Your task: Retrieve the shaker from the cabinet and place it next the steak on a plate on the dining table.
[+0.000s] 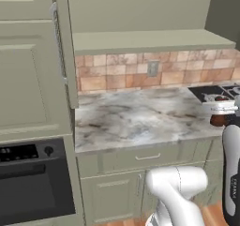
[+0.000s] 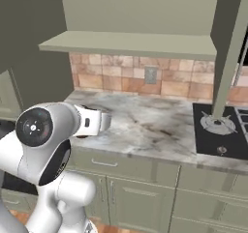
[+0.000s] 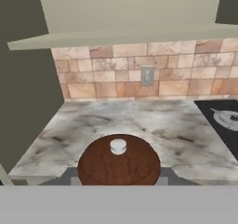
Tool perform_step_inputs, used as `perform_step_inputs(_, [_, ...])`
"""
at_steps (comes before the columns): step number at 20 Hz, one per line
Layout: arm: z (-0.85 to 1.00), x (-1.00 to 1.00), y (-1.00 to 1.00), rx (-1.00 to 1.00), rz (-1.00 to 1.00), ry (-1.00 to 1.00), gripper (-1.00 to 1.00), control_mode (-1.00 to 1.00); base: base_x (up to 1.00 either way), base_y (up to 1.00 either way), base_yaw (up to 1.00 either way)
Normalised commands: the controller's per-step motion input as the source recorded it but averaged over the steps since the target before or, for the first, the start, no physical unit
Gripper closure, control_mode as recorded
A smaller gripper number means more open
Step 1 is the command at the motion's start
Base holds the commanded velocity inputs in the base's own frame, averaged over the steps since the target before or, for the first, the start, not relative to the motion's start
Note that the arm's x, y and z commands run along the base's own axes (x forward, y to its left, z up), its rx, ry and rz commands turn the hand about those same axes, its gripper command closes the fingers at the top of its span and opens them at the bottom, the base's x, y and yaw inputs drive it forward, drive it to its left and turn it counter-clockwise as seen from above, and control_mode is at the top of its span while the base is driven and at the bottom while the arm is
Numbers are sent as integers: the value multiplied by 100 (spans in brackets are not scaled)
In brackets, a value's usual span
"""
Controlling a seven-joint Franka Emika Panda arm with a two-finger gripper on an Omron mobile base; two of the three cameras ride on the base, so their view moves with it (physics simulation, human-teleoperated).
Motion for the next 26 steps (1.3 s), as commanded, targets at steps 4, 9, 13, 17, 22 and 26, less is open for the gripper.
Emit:
perform_step_inputs(4, [0,0,0,0,0,0,100,100,-94,0,11])
perform_step_inputs(9, [0,0,0,0,0,0,100,100,-78,0,17])
perform_step_inputs(13, [0,0,0,0,0,0,100,100,-59,0,25])
perform_step_inputs(17, [0,0,0,0,0,0,100,100,-35,0,39])
perform_step_inputs(22, [0,0,0,0,0,0,100,100,-21,0,56])
perform_step_inputs(26, [0,0,0,0,0,0,100,100,-1,-4,75])
